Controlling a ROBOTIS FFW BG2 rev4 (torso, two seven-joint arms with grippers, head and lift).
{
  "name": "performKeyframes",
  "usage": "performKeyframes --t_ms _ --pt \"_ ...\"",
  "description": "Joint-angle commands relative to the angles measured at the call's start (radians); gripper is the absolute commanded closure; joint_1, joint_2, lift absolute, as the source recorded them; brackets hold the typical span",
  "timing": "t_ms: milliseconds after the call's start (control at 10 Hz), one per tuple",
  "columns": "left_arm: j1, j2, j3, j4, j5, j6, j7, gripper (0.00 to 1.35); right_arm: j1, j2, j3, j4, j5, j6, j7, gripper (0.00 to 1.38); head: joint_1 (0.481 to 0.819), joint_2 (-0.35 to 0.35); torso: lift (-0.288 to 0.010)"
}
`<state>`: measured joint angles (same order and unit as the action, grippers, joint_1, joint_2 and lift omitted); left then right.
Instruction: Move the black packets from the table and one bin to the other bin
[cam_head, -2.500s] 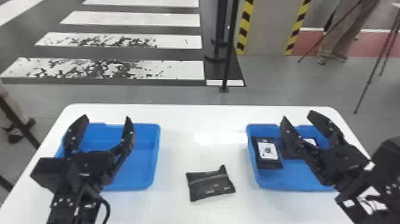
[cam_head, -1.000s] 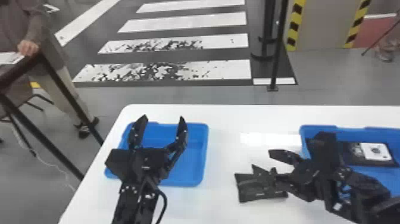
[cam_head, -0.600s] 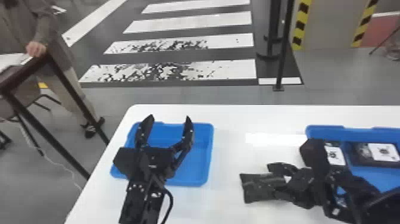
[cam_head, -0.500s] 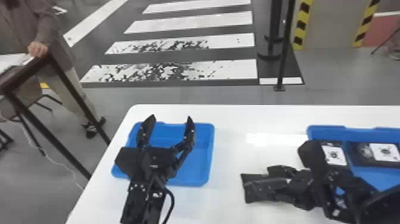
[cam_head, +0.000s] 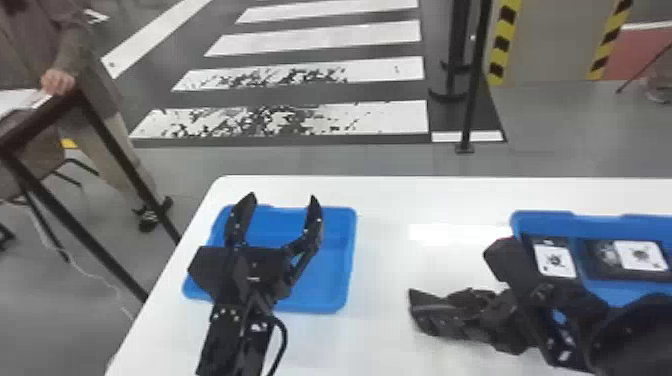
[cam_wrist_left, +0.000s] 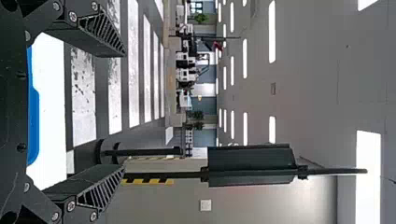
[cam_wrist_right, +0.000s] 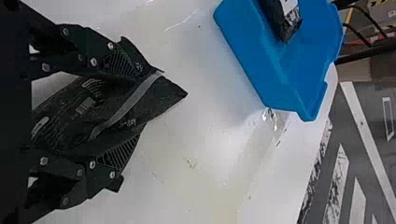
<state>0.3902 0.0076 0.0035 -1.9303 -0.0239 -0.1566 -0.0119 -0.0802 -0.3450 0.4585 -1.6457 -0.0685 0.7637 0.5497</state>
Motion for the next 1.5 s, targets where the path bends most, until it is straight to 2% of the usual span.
performKeyframes --t_ms 0,200,400,600,700,800,1000,1300,1400 --pt "0.002 0.0 0.0 0.0 0.0 -0.001 0.001 0.19 0.011 -0.002 -0.002 -0.032 -0.011 0.007 -0.014 1.11 0.695 0.182 -0.11" --pt "0.002 0.0 0.002 0.0 -0.006 -0.003 0.0 0.19 0.019 -0.002 -0.008 -0.039 -0.037 -0.023 -0.025 1.11 0.695 0.186 -0.11" --pt "0.007 0.0 0.006 0.0 -0.008 -0.008 0.0 0.19 0.058 0.001 -0.078 -0.123 -0.051 -0.108 -0.036 1.11 0.695 0.195 -0.11" --pt "0.01 0.0 0.008 0.0 -0.012 -0.013 0.0 0.19 0.114 0.021 -0.227 -0.267 -0.049 -0.177 -0.056 1.11 0.695 0.194 -0.11" --pt "0.01 0.0 0.01 0.0 -0.012 -0.013 0.0 0.19 0.151 0.035 -0.327 -0.331 -0.015 -0.185 -0.07 1.11 0.695 0.178 -0.11" --pt "0.012 0.0 0.012 0.0 -0.014 -0.013 0.0 0.19 0.181 0.055 -0.447 -0.346 0.043 -0.177 -0.083 1.11 0.695 0.143 -0.11" --pt "0.017 0.002 0.016 0.0 -0.014 -0.018 0.0 0.18 0.208 0.064 -0.566 -0.312 0.094 -0.153 -0.088 1.11 0.695 0.024 -0.11" --pt "0.017 0.0 0.018 0.0 -0.018 -0.025 0.0 0.18 0.195 0.064 -0.584 -0.201 0.1 -0.148 -0.079 1.11 0.695 -0.07 -0.11" --pt "0.017 0.0 0.016 0.0 -0.018 -0.025 0.0 0.19 0.205 0.066 -0.582 -0.206 0.096 -0.158 -0.079 0.97 0.695 -0.078 -0.11"
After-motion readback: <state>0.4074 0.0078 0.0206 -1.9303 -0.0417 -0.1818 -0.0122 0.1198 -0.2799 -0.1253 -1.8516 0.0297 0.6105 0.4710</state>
